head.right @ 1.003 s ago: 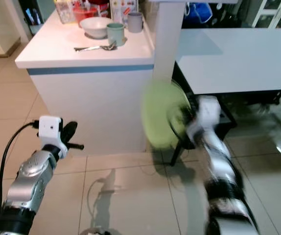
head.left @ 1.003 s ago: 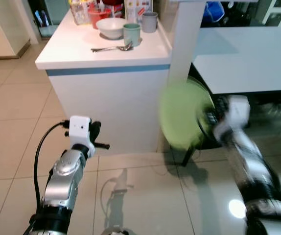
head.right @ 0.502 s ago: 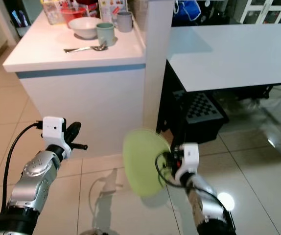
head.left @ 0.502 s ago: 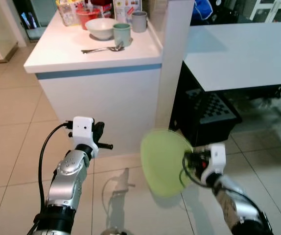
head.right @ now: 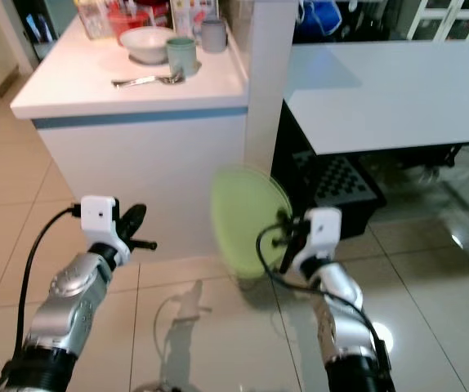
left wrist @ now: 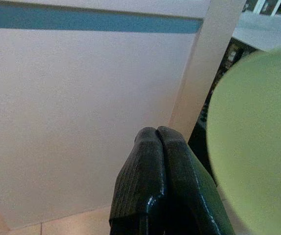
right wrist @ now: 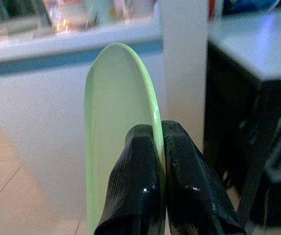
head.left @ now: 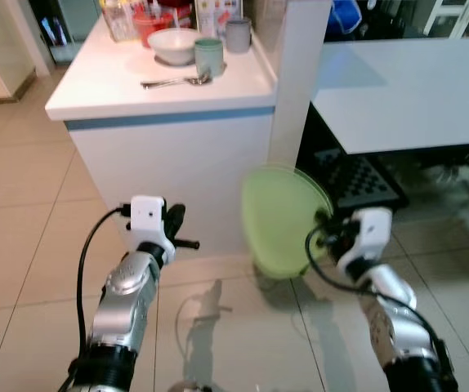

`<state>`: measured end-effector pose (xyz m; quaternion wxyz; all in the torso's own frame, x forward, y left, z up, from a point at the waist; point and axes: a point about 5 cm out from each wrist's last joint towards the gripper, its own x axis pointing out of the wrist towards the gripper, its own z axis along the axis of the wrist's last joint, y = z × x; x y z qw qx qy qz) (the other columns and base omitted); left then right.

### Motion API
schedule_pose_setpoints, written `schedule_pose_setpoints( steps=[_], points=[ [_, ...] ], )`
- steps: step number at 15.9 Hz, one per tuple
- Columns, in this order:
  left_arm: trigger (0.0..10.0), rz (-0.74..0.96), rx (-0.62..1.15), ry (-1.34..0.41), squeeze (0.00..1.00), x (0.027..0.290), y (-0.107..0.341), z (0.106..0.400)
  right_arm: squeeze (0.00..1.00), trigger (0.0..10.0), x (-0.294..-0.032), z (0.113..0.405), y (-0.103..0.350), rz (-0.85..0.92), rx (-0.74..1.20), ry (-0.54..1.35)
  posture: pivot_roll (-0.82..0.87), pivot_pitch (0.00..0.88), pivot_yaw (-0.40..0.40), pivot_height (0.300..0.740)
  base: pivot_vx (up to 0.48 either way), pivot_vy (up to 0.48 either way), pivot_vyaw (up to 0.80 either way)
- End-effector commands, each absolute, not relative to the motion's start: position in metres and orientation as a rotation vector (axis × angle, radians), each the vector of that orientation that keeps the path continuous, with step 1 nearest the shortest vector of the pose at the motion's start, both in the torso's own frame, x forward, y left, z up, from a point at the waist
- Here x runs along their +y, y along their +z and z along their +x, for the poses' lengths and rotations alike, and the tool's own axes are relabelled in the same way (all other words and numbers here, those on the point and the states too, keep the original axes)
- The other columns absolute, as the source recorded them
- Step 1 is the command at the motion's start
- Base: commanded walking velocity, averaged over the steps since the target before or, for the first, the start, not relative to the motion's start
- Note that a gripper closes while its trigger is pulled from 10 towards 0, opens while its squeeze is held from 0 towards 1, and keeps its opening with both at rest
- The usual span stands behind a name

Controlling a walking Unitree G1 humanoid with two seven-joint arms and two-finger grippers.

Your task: Setting the table

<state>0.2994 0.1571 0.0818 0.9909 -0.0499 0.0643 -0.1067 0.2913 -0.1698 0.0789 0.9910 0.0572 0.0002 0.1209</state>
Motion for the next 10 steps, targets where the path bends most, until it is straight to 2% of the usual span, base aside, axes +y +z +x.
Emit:
schedule_pose_setpoints(
  steps=[1, 3, 5, 7, 10],
  points=[
    [10.0, -0.142, 0.086, -0.213, 0.0, 0.159, 0.086, 0.298, 0.0, 10.0, -0.176, 0.298, 0.093, 0.104, -0.071, 0.191, 0.05, 0.0, 0.018, 0.74, 0.0, 0.0, 0.0],
    [10.0, -0.181, 0.041, -0.183, 0.0, 0.166, 0.092, 0.301, 0.0, 10.0, -0.184, 0.303, 0.102, 0.138, -0.11, 0.115, 0.04, 0.0, 0.025, 0.74, 0.0, 0.0, 0.0],
    [10.0, -0.158, 0.034, -0.182, 0.0, 0.168, 0.095, 0.304, 0.0, 10.0, -0.19, 0.308, 0.103, 0.252, -0.118, 0.013, 0.04, 0.0, 0.031, 0.74, 0.0, 0.0, 0.0],
    [10.0, -0.159, 0.032, -0.197, 0.0, 0.165, 0.097, 0.308, 0.0, 10.0, -0.176, 0.304, 0.099, 0.24, -0.111, 0.046, 0.03, 0.0, 0.044, 0.74, 0.0, 0.0, 0.0],
    [10.0, -0.155, 0.044, -0.204, 0.0, 0.161, 0.095, 0.309, 0.0, 10.0, -0.174, 0.302, 0.09, 0.229, -0.064, 0.051, 0.02, 0.0, 0.044, 0.74, 0.0, 0.0, 0.0]
  ],
)
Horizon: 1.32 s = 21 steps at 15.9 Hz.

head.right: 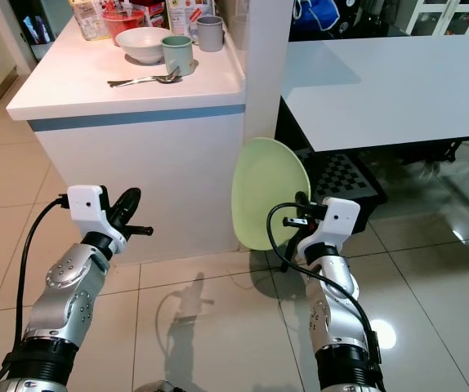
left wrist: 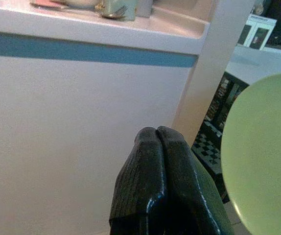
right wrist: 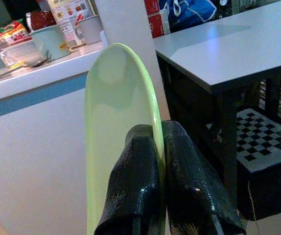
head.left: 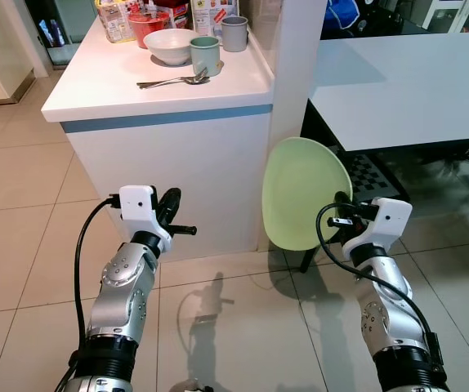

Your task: Setting the table

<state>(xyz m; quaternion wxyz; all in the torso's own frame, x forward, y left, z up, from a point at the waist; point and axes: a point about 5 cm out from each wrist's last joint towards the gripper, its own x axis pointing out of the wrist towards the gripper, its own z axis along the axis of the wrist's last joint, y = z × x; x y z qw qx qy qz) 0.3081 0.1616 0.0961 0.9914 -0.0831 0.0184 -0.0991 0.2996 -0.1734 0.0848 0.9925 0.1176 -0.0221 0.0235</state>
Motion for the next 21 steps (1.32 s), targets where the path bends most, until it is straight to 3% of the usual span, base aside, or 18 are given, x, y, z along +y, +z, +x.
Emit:
schedule_pose_setpoints(
  steps=[1, 5, 9, 14, 15, 18, 21],
  points=[
    [10.0, -0.151, 0.043, -0.208, 0.0, 0.16, 0.095, 0.309, 0.0, 10.0, -0.174, 0.303, 0.09, 0.229, -0.059, 0.048, 0.03, 0.0, 0.042, 0.74, 0.0, 0.0, 0.0],
    [10.0, -0.128, 0.052, -0.209, 0.0, 0.158, 0.094, 0.309, 0.0, 10.0, -0.172, 0.308, 0.089, 0.251, -0.025, 0.054, 0.03, 0.0, 0.041, 0.74, 0.0, 0.0, 0.0],
    [10.0, -0.136, 0.057, -0.209, 0.0, 0.157, 0.093, 0.311, 0.0, 10.0, -0.17, 0.316, 0.073, 0.762, 0.12, -0.018, 0.03, 0.0, 0.041, 0.74, 0.0, 0.0, 0.0],
    [10.0, -0.112, 0.05, -0.227, 0.0, 0.151, 0.096, 0.315, 0.0, 10.0, -0.163, 0.313, 0.052, 0.897, 0.244, -0.021, 0.04, 0.0, 0.04, 0.74, 0.0, 0.0, 0.0],
    [10.0, -0.104, 0.049, -0.231, 0.0, 0.149, 0.097, 0.316, 0.0, 10.0, -0.163, 0.313, 0.047, 0.912, 0.261, -0.026, 0.04, 0.0, 0.04, 0.74, 0.0, 0.0, 0.0],
    [10.0, -0.11, 0.051, -0.238, 0.0, 0.145, 0.099, 0.319, 0.0, 10.0, -0.159, 0.314, 0.052, 0.602, 0.246, 0.032, 0.03, 0.0, 0.043, 0.74, 0.0, 0.0, 0.0],
    [10.0, -0.083, 0.062, -0.245, 0.0, 0.144, 0.097, 0.318, 0.0, 10.0, -0.16, 0.319, 0.062, 0.583, 0.207, 0.057, 0.03, 0.0, 0.042, 0.74, 0.0, 0.0, 0.0]
  ],
)
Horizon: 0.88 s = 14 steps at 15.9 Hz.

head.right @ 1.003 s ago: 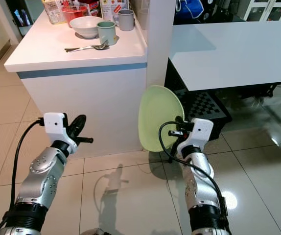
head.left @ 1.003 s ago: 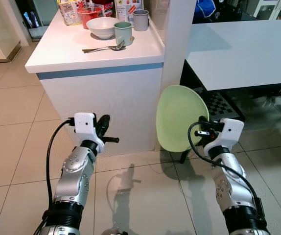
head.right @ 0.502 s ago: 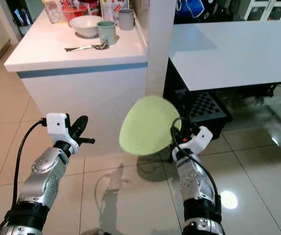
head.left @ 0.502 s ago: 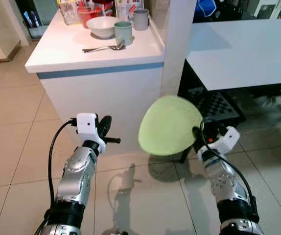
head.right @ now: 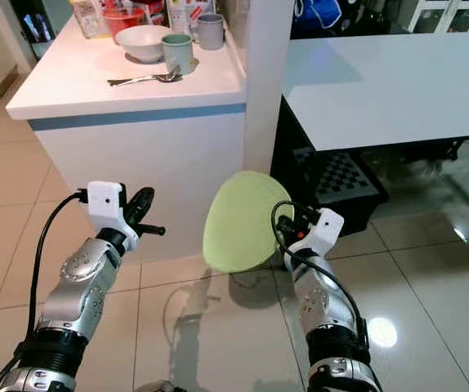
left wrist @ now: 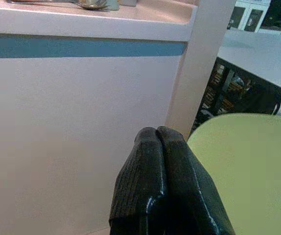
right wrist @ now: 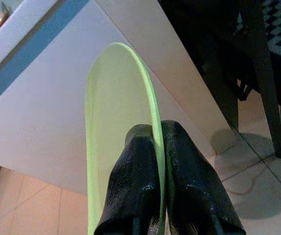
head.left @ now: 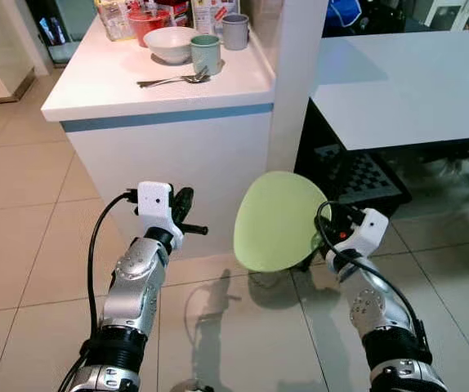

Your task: Setting the table

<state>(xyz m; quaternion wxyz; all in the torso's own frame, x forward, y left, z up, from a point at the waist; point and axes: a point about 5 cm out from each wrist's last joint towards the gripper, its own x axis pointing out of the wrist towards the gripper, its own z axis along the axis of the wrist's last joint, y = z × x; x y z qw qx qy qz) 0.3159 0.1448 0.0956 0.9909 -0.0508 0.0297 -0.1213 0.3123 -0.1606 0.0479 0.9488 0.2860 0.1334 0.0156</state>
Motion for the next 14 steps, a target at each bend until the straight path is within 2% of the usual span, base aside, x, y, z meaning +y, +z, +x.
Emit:
schedule_pose_setpoints(
  steps=[1, 5, 9, 14],
  points=[
    [10.0, -0.098, 0.067, -0.245, 0.0, 0.143, 0.096, 0.318, 0.0, 10.0, -0.159, 0.32, 0.063, 0.551, 0.198, 0.068, 0.03, 0.0, 0.042, 0.74, 0.0, -0.311, 0.0],
    [10.0, -0.036, 0.09, -0.232, 0.0, 0.146, 0.093, 0.318, 0.0, 10.0, -0.147, 0.319, 0.066, 0.452, 0.178, 0.129, 0.03, 0.0, 0.044, 0.74, 0.12, -0.423, 0.0],
    [10.0, 0.017, 0.128, -0.22, 0.0, 0.148, 0.088, 0.319, 0.0, 10.0, -0.141, 0.317, 0.065, 0.416, 0.176, 0.162, 0.03, 0.0, 0.046, 0.74, 0.39, -0.274, 0.0],
    [10.0, 0.045, 0.164, -0.216, 0.0, 0.145, 0.083, 0.321, 0.0, 10.0, -0.138, 0.314, 0.066, 0.382, 0.168, 0.182, 0.02, 0.0, 0.049, 0.74, 0.451, 0.0, 0.0]
  ],
)
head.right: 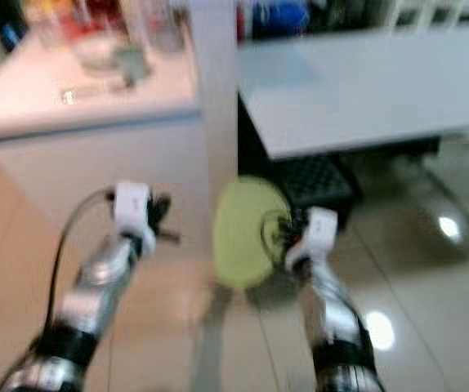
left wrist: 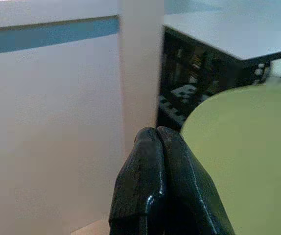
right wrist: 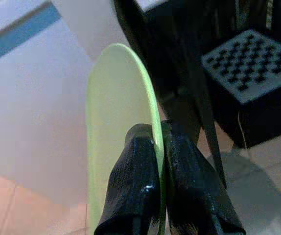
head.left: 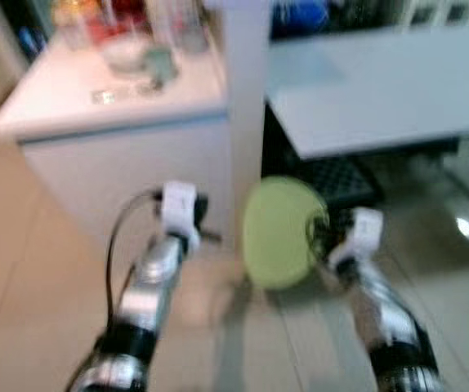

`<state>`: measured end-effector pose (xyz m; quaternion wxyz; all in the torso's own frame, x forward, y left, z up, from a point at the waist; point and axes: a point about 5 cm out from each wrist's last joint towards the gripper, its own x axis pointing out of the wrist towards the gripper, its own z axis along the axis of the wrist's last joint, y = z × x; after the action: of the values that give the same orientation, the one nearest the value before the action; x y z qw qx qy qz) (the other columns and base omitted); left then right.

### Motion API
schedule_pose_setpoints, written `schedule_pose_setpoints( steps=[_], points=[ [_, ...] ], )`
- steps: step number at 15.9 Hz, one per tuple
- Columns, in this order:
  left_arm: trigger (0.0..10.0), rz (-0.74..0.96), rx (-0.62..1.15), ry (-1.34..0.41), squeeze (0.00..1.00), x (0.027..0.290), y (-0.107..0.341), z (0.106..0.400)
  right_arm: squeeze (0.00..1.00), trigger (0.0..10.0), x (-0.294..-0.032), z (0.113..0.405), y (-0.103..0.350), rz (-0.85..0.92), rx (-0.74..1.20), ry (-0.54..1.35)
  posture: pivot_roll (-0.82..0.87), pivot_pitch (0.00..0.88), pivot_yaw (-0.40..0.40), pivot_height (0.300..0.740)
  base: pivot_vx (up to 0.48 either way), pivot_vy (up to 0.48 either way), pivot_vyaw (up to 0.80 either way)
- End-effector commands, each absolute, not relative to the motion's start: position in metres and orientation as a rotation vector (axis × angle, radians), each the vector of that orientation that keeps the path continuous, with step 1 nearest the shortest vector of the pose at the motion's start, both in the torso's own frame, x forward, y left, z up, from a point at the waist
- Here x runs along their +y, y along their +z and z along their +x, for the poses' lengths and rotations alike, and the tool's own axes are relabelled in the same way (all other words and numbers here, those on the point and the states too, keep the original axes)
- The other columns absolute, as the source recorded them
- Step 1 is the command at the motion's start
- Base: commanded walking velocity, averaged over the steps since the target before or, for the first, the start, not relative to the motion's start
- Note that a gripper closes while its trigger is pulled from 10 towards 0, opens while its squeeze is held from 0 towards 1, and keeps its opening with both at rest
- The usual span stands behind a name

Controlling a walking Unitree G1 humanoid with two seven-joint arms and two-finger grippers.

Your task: Setting the table

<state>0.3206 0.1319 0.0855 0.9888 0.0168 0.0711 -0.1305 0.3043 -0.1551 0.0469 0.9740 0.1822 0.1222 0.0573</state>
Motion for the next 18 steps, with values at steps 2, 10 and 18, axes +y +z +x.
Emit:
schedule_pose_setpoints(
  steps=[2, 10, 18],
  points=[
    [10.0, 0.063, 0.157, -0.227, 0.0, 0.144, 0.084, 0.322, 0.0, 10.0, -0.14, 0.312, 0.065, 0.366, 0.162, 0.178, 0.01, 0.0, 0.056, 0.74, 0.461, 0.0, 0.0],
    [10.0, 0.055, 0.112, -0.229, 0.0, 0.136, 0.086, 0.32, 0.0, 10.0, -0.102, 0.304, 0.104, 0.145, -0.008, 0.52, 0.01, 0.0, 0.054, 0.74, 0.272, -0.035, 0.0],
    [10.0, 0.087, 0.096, -0.255, 0.0, 0.132, 0.088, 0.32, 0.0, 10.0, -0.178, 0.335, 0.126, 0.416, -0.086, 0.056, 0.02, 0.0, 0.058, 0.74, 0.0, -0.041, 0.0]
  ],
)
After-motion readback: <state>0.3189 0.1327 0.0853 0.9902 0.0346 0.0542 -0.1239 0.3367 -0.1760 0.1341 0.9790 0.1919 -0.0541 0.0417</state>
